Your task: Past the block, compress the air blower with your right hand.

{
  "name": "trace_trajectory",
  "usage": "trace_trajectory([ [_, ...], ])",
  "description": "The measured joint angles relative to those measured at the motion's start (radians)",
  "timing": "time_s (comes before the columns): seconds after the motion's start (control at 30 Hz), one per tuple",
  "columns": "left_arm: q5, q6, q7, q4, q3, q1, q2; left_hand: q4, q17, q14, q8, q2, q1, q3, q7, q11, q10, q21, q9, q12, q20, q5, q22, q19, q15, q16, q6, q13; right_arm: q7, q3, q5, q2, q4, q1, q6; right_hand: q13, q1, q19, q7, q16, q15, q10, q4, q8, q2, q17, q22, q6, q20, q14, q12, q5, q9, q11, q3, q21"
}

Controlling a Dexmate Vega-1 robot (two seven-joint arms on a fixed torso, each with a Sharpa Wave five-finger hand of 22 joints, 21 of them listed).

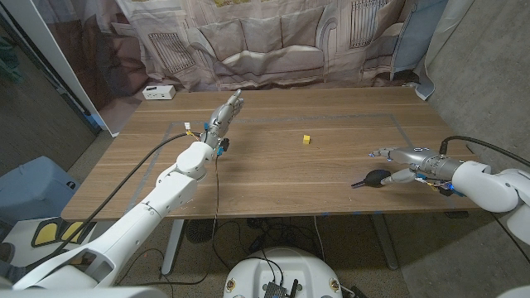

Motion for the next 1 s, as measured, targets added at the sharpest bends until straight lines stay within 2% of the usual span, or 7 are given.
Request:
trace_trajectory([
  [0.33,0.0,0.006,0.006,-0.014,-0.002,0.006,0.005,0.0,0.0,0.0,0.0,0.002,-0.002,0.0,0.0,-0.005,0.005,0.0,0.0,0.0,0.0,0.0,0.0,0.0,0.0,0.0,0.0,0.0,-0.006,-0.022,0.004,-0.017,0.015,0.009,-0.002,0.0,0.034,0.036,0.001,0.014,-0.002,0.035,0.001,0.015,-0.006,0.0,0.0,0.042,0.0,0.035,0.007,0.0,0.0,0.0,0.009,0.005],
  [0.67,0.001,0.016,0.01,-0.023,-0.004,0.009,0.009,0.0,0.0,0.005,0.0,0.002,-0.002,0.0,0.006,-0.005,0.005,0.0,0.0,0.0,0.004,0.0,0.0,0.004,0.005,0.0,0.006,0.0,-0.023,-0.056,0.021,-0.038,0.044,0.029,-0.013,0.0,0.051,0.046,-0.007,0.014,-0.002,0.048,0.003,0.015,-0.005,0.0,0.0,0.06,0.003,0.045,0.011,0.0,0.0,-0.002,0.011,0.005],
  [0.7,0.001,0.017,0.011,-0.024,-0.004,0.009,0.009,0.0,0.0,0.005,0.0,0.002,-0.002,0.0,0.006,-0.005,0.005,0.0,0.0,0.0,0.004,0.0,0.0,0.004,0.005,0.0,0.005,0.0,-0.025,-0.06,0.026,-0.041,0.047,0.031,-0.015,0.0,0.058,0.046,-0.007,0.017,-0.001,0.048,0.005,0.021,-0.001,0.0,0.0,0.067,0.003,0.047,0.011,0.0,0.0,-0.002,0.013,0.005],
  [1.0,0.001,0.018,0.011,-0.024,-0.005,0.009,0.007,0.0,0.0,0.005,0.0,0.002,-0.002,0.0,0.002,0.0,0.011,0.0,0.0,0.0,0.004,0.0,0.0,0.004,0.005,0.0,0.009,0.0,-0.043,-0.086,0.052,-0.069,0.07,0.046,-0.028,0.0,0.081,0.096,-0.01,0.035,-0.006,0.09,0.007,0.023,0.001,0.003,0.0,0.103,-0.001,0.103,0.019,0.0,0.0,-0.014,0.011,0.012],
])
